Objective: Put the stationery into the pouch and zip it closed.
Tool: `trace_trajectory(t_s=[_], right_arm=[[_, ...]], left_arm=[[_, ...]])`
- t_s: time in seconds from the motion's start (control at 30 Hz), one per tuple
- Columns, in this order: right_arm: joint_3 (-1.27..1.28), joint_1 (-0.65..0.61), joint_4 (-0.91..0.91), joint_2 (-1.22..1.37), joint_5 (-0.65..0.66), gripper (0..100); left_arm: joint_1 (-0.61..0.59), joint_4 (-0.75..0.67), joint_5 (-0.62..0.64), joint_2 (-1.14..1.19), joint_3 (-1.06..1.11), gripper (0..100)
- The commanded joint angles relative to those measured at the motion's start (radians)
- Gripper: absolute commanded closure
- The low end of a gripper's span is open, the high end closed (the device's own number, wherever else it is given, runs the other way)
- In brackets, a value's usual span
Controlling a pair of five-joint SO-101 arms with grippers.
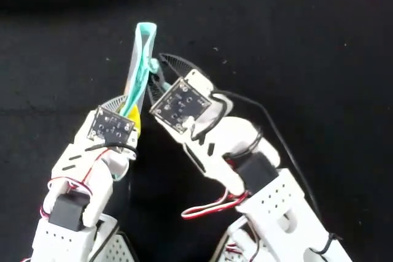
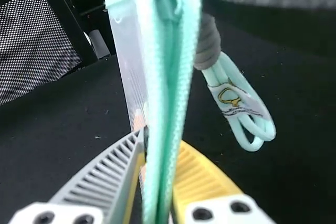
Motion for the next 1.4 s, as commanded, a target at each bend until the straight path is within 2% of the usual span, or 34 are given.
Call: trace_trajectory(t_s=[0.0, 0.2, 0.4, 0.7, 0.83, 1.37], right_arm=[[-0.094, 0.020, 0.002, -0.001, 0.008, 87.4], [-0.147, 0.020, 0.002, -0.001, 0.008, 87.6], [-0.151, 0.018, 0.000, -0.001, 0.011, 97.4], [-0.147, 0.017, -0.006, 0.005, 0.058, 98.6], [-0.142, 0.031, -0.071, 0.013, 0.058, 98.6], [-0.369, 0.144, -0.083, 0.294, 0.052, 98.6]], left_arm=[[0.005, 0.043, 0.002, 0.014, 0.047, 97], [0.005, 0.043, 0.002, 0.014, 0.047, 97], [0.005, 0.043, 0.002, 0.014, 0.047, 97], [0.005, 0.043, 0.002, 0.014, 0.047, 97], [0.007, 0.044, 0.002, 0.014, 0.054, 97], [0.007, 0.046, 0.002, 0.015, 0.056, 97]])
